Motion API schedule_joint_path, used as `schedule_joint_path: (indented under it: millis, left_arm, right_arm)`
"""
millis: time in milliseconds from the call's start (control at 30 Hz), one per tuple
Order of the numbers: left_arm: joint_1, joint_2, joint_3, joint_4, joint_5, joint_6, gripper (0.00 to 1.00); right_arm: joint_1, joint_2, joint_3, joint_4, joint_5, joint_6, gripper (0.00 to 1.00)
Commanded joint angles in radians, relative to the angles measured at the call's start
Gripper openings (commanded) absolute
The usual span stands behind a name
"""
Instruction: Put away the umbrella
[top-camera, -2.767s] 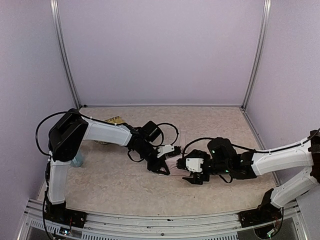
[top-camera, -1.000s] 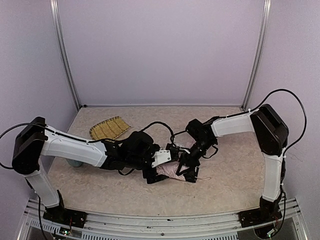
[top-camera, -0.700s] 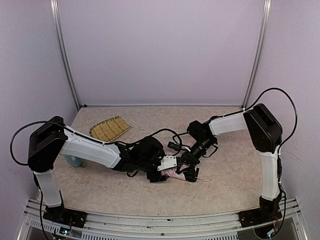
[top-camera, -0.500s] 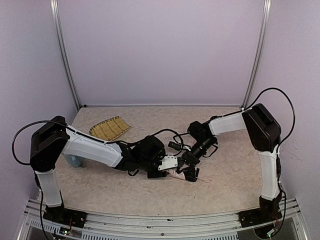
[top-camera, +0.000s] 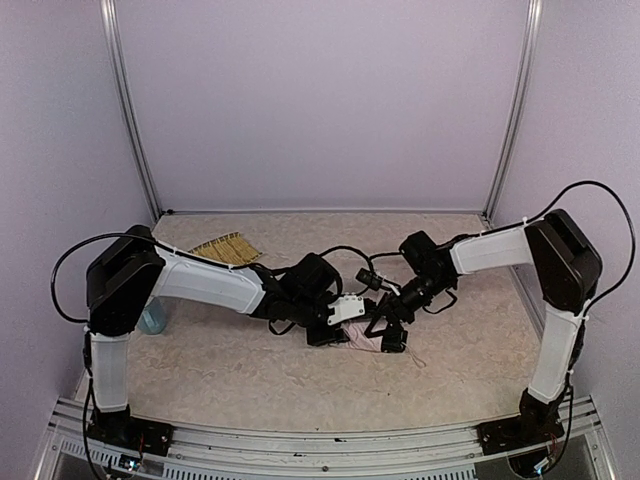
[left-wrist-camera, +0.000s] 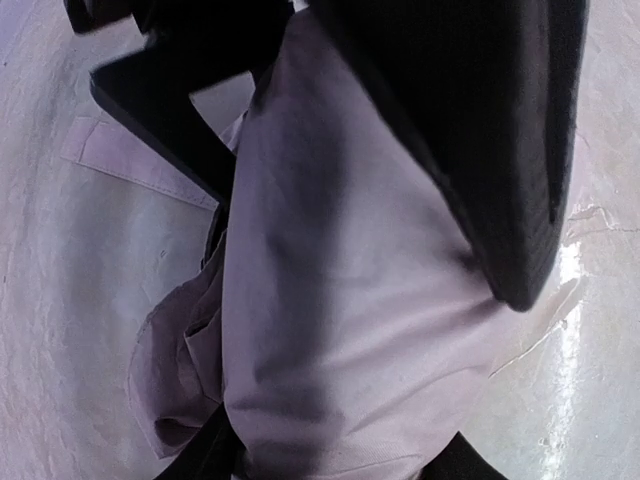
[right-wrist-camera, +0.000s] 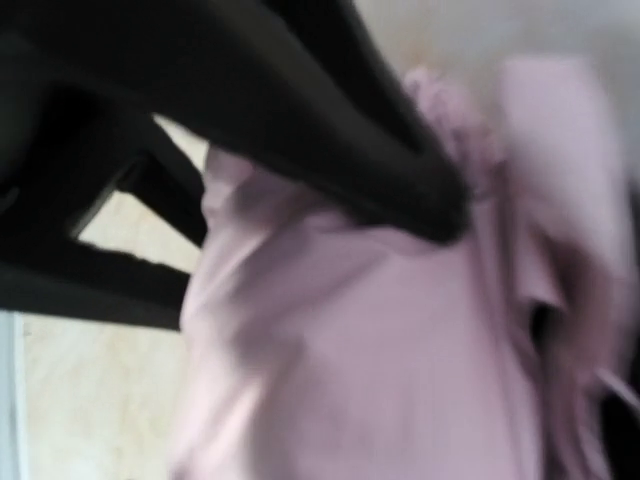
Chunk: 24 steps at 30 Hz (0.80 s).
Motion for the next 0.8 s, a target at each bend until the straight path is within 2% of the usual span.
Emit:
schedule_joint_path:
  millis: [0,267,367,433,533,767]
  left_arm:
    - [0.005,0.151,-0.033,-0.307,0.083,-0.039,0.48]
    - [0.029,0.210,0.026,-0.383,0.154,-0.050,0.49]
    - [0.049,0.219,0.054,-0.420,0.191,-0.047,0.49]
    - [0.061,0.229,0.072,-0.448,0.210,-0.046,0.50]
    - [0.066,0.242,0.096,-0.479,0.225,-0.045,0.50]
    - [0.068,0.259,0.127,-0.527,0.251,-0.038,0.51]
  right_arm:
    - [-0.037,-0.162,-0.104,0.267,0.087,0.096,0.76]
    - [-0.021,-0.513,-0.379,0.520,0.228,0.103,0.74]
    - [0.059,-0.664,-0.535,0.645,0.364,0.004,0.74]
    - [0.153,-0.734,-0.625,0.714,0.521,-0.095,0.77]
    - [0.264,-0.741,-0.664,0.724,0.695,-0.175,0.80]
    - [0.334,-0.529,-0.546,0.623,0.906,-0.274,0.81]
